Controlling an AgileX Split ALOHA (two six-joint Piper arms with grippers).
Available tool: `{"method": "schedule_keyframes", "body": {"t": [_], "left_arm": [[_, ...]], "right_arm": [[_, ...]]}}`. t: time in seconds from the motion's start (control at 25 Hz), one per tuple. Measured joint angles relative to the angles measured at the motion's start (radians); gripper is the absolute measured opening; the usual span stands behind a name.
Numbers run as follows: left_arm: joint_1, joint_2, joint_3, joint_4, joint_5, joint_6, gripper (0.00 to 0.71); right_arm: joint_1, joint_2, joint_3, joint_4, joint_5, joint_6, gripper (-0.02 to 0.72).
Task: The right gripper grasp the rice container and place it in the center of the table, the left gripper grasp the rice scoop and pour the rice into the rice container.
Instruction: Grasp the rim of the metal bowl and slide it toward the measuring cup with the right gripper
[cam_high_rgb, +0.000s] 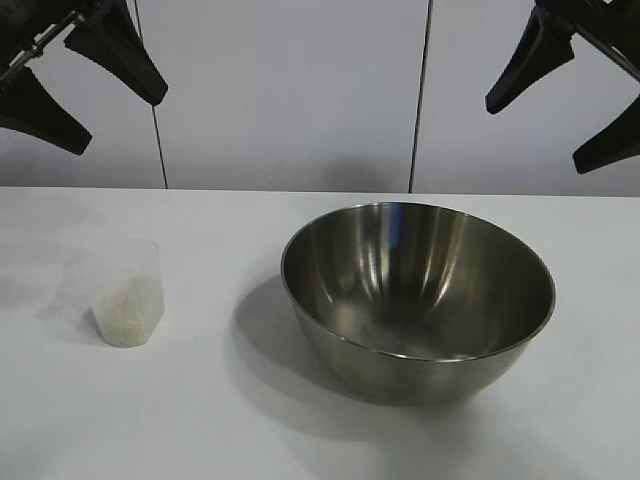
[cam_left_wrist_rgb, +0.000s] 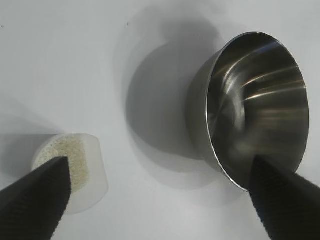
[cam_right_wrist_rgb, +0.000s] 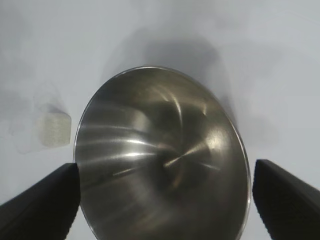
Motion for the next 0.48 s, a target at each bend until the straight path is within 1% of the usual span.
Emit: {"method": "schedule_keyframes", "body": {"t": [0.08, 0.16, 0.24, 0.32, 0.4, 0.48], "left_arm": [[0.0, 0.0, 0.0, 0.0, 0.0, 0.0, 0.694], [0.0, 0.0, 0.0, 0.0, 0.0, 0.0, 0.694], [0.0, 0.0, 0.0, 0.0, -0.001, 0.0, 0.694], [0.0, 0.0, 0.0, 0.0, -0.001, 0.001, 0.694], [0.0, 0.001, 0.0, 0.0, -0.001, 0.001, 0.694], [0.0, 0.001, 0.0, 0.0, -0.001, 0.001, 0.694]], "right_arm": [[0.049, 0.04, 0.027, -0.005, -0.056, 0.001, 0.641], [0.091, 0.089, 0.039, -0.007, -0.102, 0.016, 0.641], [0.115, 0.141, 0.042, -0.007, -0.128, 0.033, 0.641], [0.116, 0.181, 0.042, -0.009, -0.148, 0.047, 0.638], [0.116, 0.216, 0.042, -0.014, -0.161, 0.05, 0.605], [0.116, 0.242, 0.042, -0.014, -0.172, 0.05, 0.545]]}}
